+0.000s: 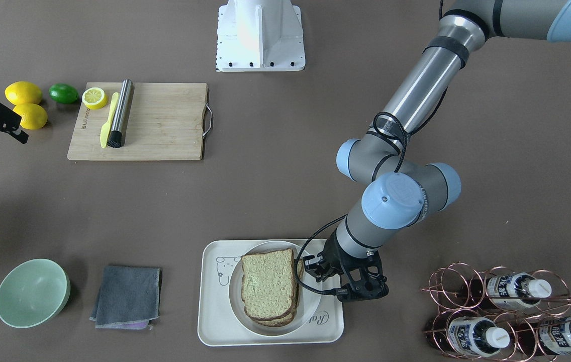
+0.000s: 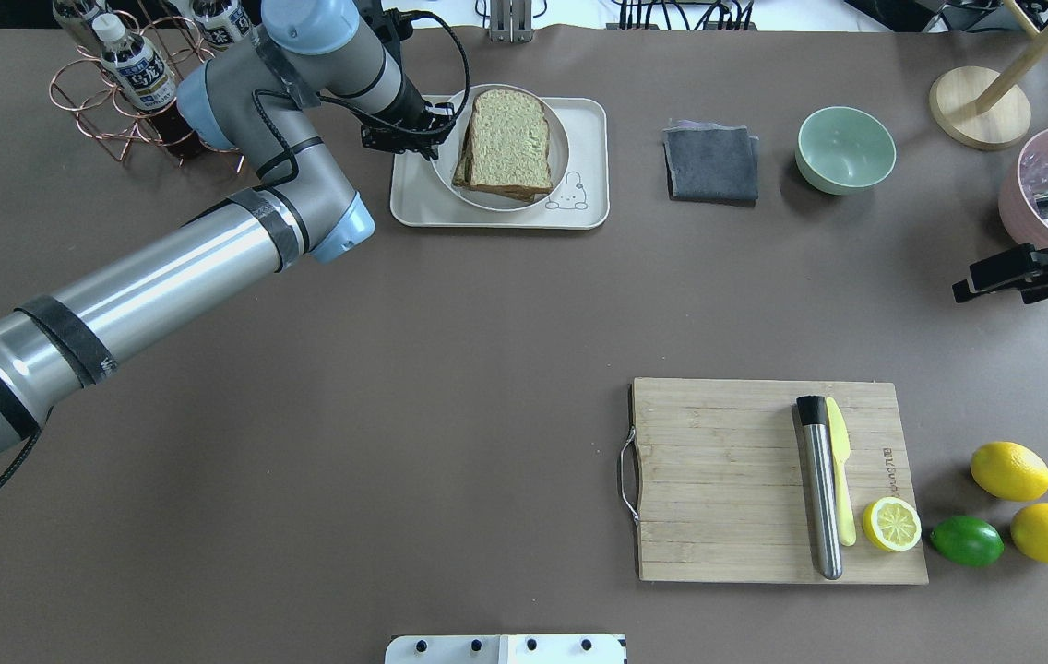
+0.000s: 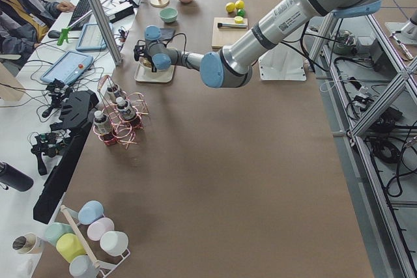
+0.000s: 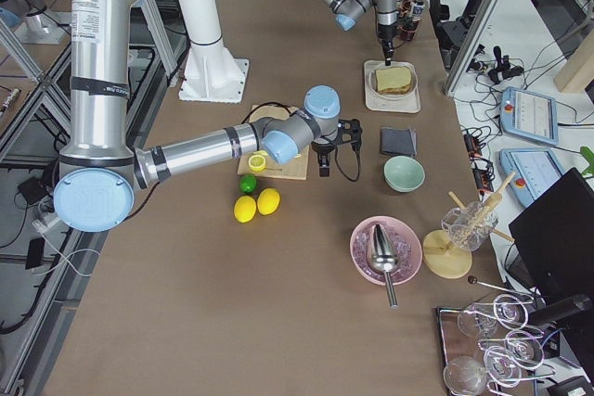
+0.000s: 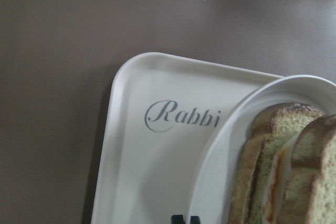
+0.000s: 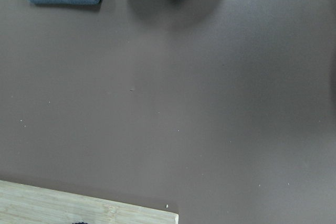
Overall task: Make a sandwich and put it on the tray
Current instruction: 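Lift the plate with the left gripper and carry it onto the white tray, then release the plate and retract the left arm away from the tray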
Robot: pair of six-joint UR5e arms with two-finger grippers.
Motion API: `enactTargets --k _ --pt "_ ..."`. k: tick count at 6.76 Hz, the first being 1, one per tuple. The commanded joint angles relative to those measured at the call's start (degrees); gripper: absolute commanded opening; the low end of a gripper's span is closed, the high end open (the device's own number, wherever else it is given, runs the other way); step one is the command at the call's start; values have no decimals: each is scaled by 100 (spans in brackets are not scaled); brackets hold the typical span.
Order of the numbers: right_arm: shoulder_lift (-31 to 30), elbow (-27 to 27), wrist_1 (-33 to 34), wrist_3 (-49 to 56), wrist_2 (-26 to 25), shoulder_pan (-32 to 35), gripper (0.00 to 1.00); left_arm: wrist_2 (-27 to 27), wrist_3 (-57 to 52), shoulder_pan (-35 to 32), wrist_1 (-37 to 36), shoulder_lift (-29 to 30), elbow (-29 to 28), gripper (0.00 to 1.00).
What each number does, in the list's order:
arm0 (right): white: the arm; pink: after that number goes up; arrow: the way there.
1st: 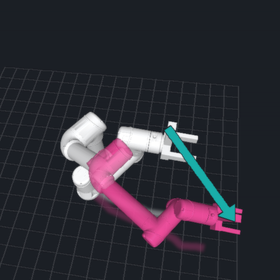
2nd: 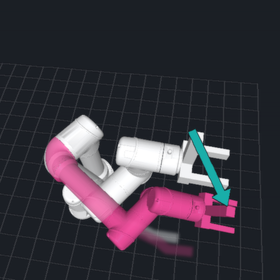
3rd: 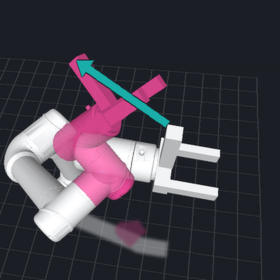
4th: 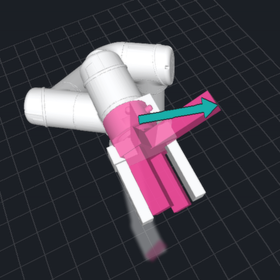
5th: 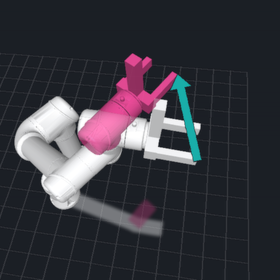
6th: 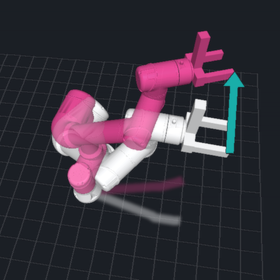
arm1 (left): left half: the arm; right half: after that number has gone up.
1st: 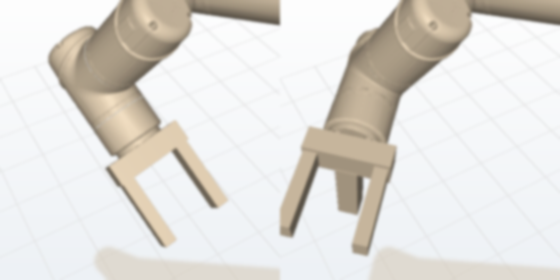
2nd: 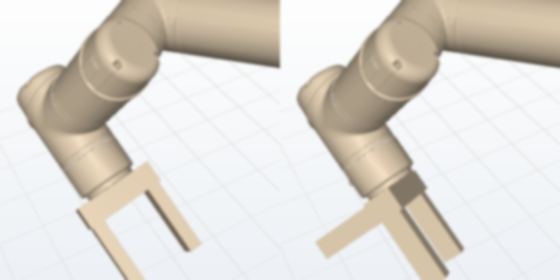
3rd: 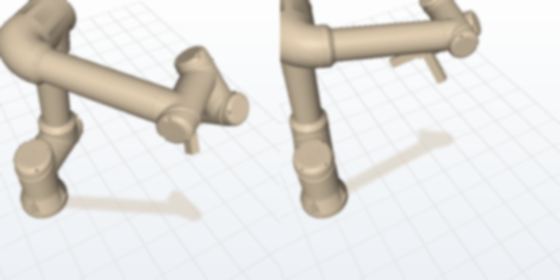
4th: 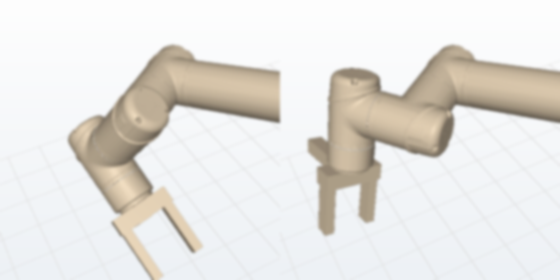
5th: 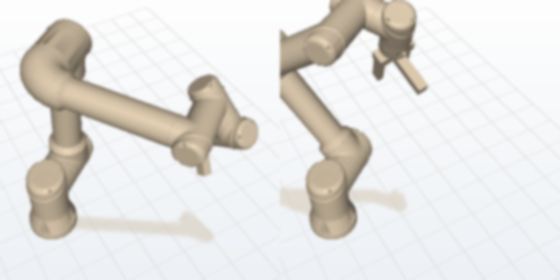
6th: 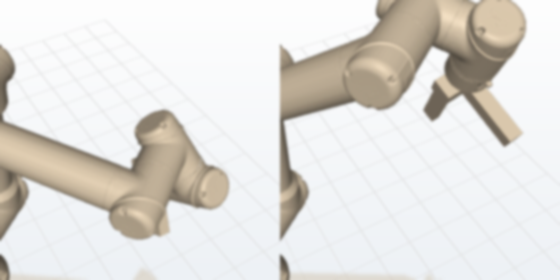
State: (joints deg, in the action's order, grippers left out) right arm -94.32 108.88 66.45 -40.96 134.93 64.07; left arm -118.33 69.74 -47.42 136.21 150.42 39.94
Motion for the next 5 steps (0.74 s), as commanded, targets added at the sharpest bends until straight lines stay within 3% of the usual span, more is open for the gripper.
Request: enactTargets --k 1,2,4,5 --pt "2 11 0 0 7 18 100 160 31 136 90 14 -39 2" --pt "10 11 0 0 7 18 100 187 66 136 116 -4 -39 66" --pt "19 28 0 0 15 18 100 179 101 101 116 -30 14 82" --pt "19 28 9 0 24 44 100 109 319 -29 81 -143 301 83"
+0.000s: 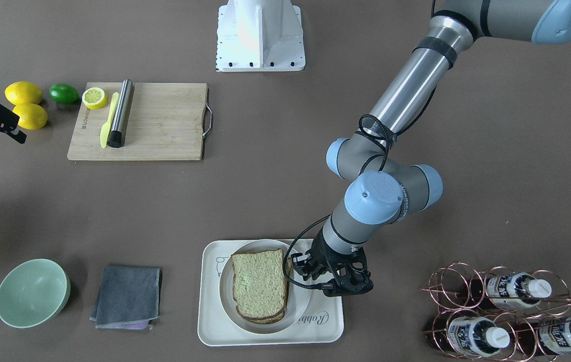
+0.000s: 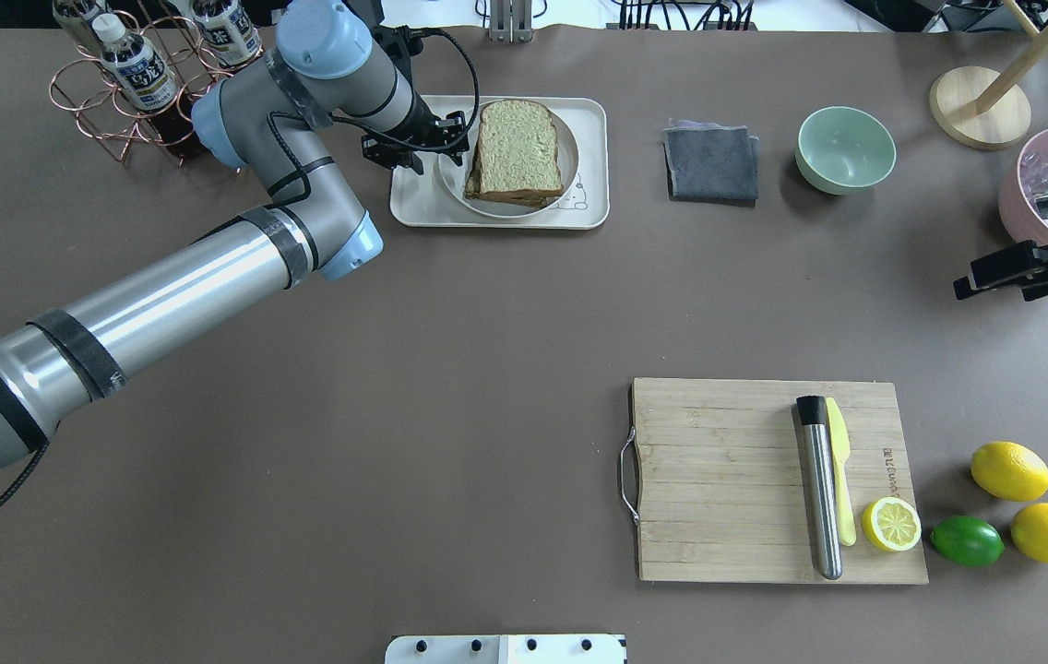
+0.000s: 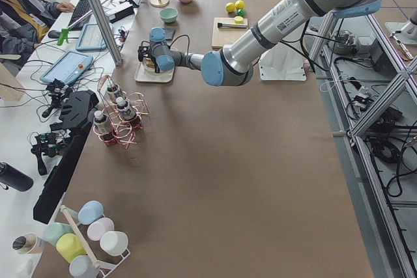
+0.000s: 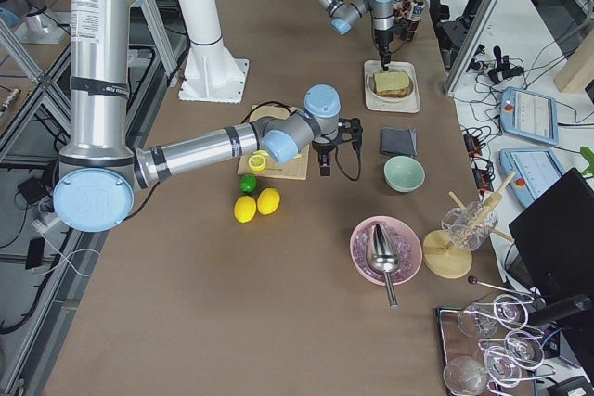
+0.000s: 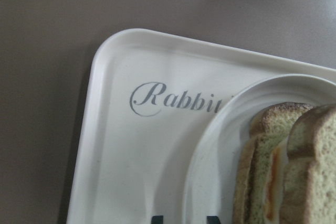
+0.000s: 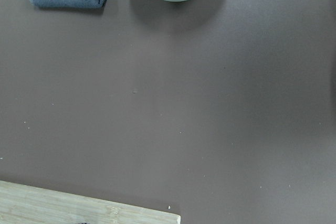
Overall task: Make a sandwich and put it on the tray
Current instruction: 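Release the plate and retract the left arm away from the tray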
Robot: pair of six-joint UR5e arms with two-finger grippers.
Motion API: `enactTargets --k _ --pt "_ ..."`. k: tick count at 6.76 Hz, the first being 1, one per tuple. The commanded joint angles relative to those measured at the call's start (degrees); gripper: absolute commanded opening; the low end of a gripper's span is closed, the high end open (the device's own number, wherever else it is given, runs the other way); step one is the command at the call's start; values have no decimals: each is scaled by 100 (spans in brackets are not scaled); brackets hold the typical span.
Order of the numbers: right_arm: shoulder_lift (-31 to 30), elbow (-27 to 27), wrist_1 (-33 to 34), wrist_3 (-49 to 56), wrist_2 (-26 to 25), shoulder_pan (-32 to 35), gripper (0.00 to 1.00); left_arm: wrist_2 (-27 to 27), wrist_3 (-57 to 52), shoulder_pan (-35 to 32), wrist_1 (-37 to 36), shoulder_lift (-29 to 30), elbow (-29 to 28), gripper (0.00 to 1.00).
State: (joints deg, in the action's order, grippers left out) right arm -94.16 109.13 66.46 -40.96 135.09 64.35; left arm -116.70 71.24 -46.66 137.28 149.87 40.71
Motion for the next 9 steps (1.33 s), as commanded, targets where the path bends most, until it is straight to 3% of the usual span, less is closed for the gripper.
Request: enactTargets --k 1,2,4,5,6,7,9 --pt "-5 3 7 0 26 86 100 -229 293 -158 -269 -603 1115 83" --pt "-14 3 59 9 53 139 100 -457 224 -220 -1516 -1356 2681 83" --pt "-128 20 103 287 88 341 100 -758 -1017 -395 -4276 -2175 4987 83" --pt "-189 21 347 734 106 568 100 -749 -1764 -518 -5019 -3034 6287 83" --pt "-260 21 741 1408 158 901 100 -749 -2015 -771 -5209 -3738 7066 83" --pt "-304 3 1250 2268 167 1305 100 -749 -2305 -983 -5220 -4146 7387 83" --pt "-261 -50 2436 3903 97 2000 100 -801 -4282 -1928 -5211 -5339 7785 83"
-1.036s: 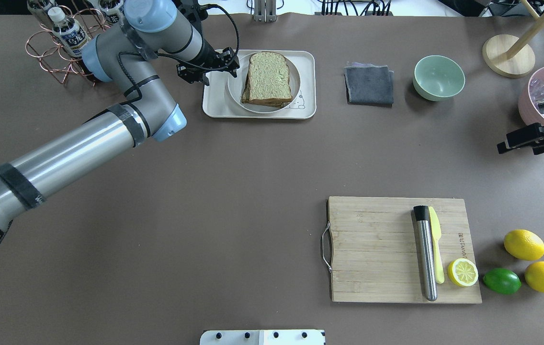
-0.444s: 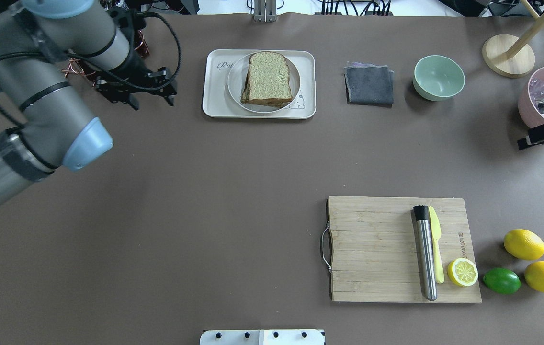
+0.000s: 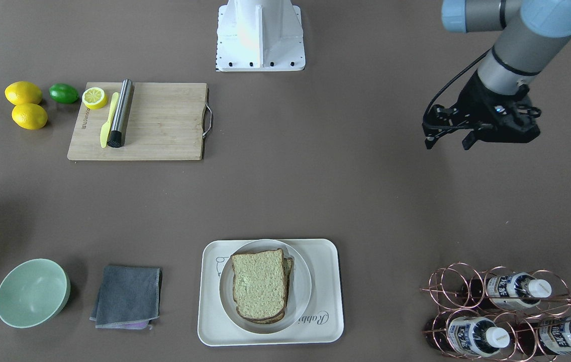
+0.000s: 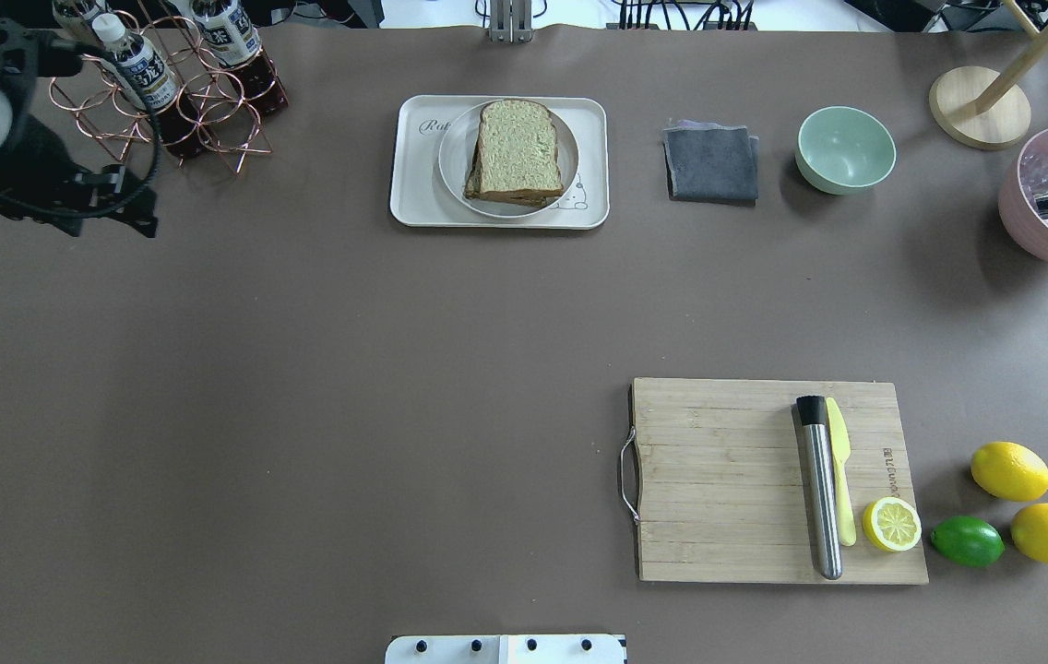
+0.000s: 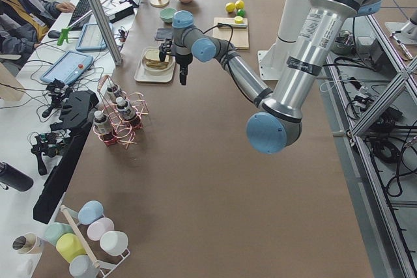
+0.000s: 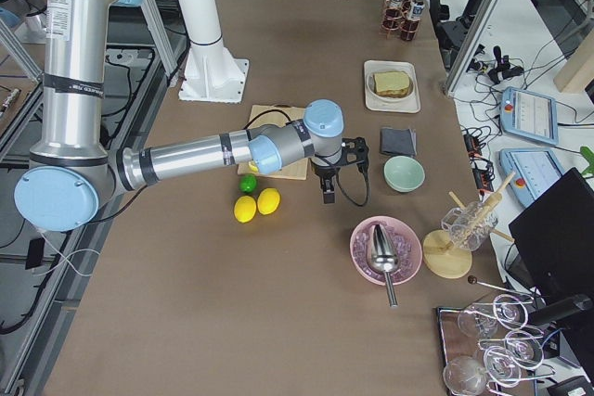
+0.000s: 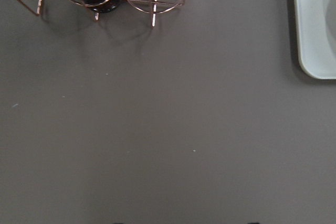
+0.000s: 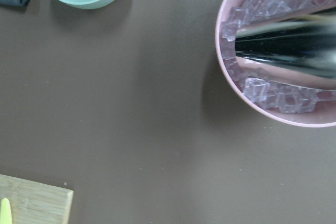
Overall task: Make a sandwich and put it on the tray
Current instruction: 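Release the plate and retract the left arm away from the tray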
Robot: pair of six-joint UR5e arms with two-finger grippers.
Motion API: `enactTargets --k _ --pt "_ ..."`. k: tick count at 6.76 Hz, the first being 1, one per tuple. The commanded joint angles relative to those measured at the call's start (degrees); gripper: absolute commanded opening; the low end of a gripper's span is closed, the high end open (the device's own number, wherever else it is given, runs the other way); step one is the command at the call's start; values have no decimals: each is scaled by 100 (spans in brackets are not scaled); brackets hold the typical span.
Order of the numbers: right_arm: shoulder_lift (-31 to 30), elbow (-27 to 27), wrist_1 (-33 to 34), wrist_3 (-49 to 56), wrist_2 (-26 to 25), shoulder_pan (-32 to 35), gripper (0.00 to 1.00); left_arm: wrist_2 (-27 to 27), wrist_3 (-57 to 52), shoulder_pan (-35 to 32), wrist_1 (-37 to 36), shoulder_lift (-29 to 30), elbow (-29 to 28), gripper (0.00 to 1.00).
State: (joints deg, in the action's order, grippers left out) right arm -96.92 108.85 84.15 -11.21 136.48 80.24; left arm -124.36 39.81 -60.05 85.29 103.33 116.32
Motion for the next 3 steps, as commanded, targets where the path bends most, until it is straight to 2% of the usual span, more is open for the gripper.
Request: enactTargets --k 1,2,3 --pt "-2 -21 873 1249 -60 552 100 -79 -2352 -1178 -12 -1265 216 86" --pt "-11 -65 875 1270 -60 571 100 -79 -3295 -1671 -12 -1619 120 94" --pt "-2 -100 875 1279 -69 571 100 -132 -4183 -2329 -12 -1919 -99 96"
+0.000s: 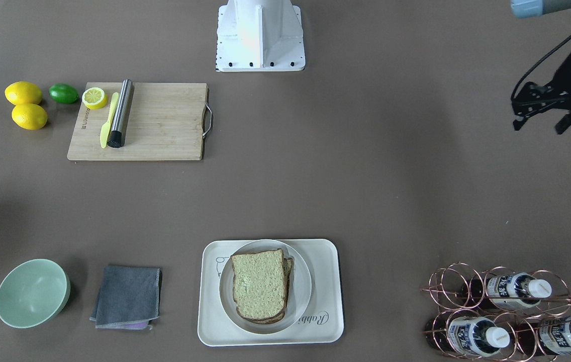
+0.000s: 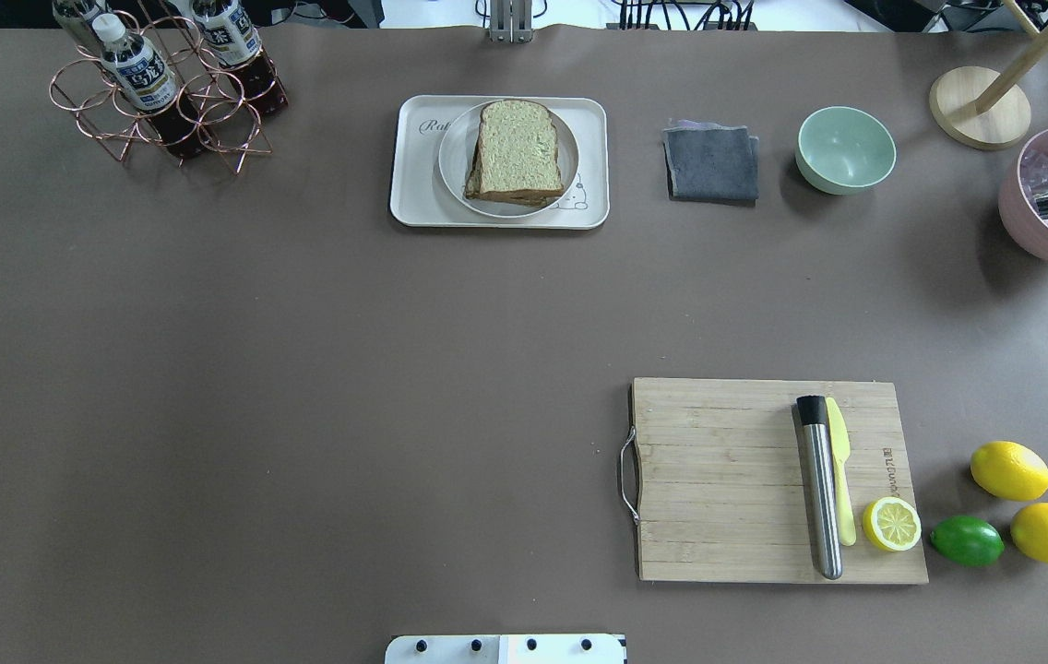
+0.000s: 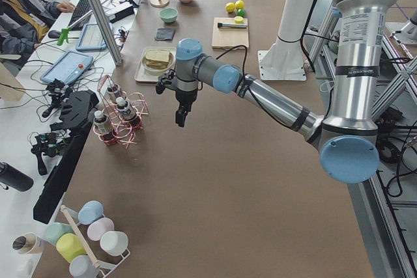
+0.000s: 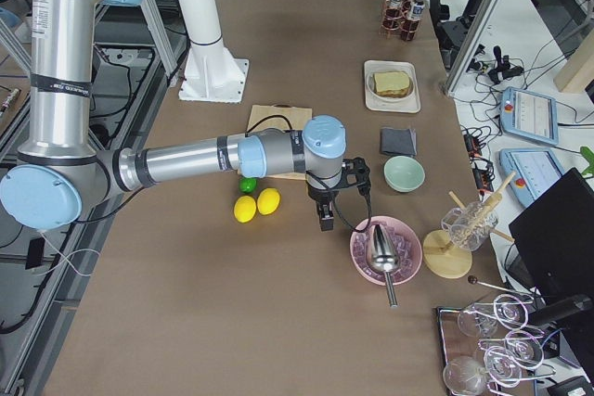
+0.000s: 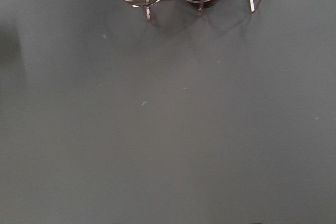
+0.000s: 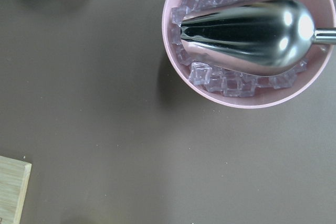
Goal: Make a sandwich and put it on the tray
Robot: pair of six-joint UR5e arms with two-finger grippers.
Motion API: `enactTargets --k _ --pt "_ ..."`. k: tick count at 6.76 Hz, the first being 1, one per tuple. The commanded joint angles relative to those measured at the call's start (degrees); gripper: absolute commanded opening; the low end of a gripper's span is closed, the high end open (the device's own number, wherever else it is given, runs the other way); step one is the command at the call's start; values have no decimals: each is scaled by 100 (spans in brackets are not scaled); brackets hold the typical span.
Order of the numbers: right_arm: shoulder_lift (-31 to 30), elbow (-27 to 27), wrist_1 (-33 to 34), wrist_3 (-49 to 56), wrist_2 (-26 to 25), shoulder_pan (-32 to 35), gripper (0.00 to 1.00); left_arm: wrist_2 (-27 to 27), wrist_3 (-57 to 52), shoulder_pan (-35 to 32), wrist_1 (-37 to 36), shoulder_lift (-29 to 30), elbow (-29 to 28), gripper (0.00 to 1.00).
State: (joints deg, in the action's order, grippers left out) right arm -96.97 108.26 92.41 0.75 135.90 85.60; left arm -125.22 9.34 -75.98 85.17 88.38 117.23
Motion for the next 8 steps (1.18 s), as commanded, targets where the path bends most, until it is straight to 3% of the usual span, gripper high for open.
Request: enactTargets --k 1,3,8 --pt "2 -42 49 83 -11 45 100 -542 -1885 -1230 52 -801 -366 96" --pt "38 -103 31 83 -176 36 100 -811 -2700 -2328 70 -1112 -832 97" --pt "-112 -103 5 250 -186 45 100 -714 -2921 -2430 149 -1208 -1229 97"
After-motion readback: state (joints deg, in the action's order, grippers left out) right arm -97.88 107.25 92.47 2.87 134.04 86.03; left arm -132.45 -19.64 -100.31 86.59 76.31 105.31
